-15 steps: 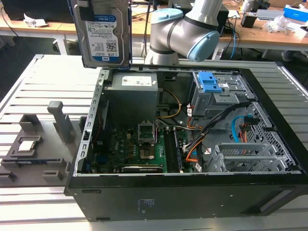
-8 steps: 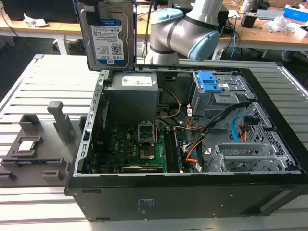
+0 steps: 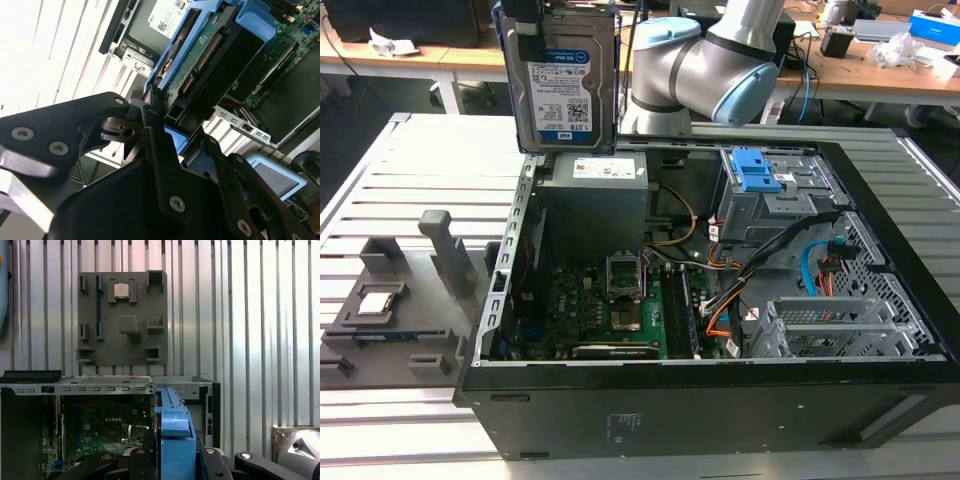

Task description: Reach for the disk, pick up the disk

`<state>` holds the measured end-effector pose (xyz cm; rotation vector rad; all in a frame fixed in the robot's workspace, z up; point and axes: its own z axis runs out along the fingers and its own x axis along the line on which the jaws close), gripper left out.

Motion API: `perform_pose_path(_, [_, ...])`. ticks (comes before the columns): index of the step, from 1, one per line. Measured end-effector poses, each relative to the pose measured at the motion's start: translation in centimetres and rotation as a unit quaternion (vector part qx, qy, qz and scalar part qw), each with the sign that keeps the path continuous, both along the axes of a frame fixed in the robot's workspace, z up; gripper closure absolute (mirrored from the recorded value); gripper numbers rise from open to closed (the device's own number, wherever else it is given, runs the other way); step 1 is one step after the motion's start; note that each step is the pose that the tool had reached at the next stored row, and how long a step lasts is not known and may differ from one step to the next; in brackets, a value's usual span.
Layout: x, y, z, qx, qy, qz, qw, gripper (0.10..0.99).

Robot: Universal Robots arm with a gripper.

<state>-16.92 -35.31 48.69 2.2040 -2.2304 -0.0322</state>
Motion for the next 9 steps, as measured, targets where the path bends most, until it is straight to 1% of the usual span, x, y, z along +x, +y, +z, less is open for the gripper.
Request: perform_pose_path(9, [1.43,0.03,-0.91,-0.0023,0.0000,0.000,1.0000,0.722])
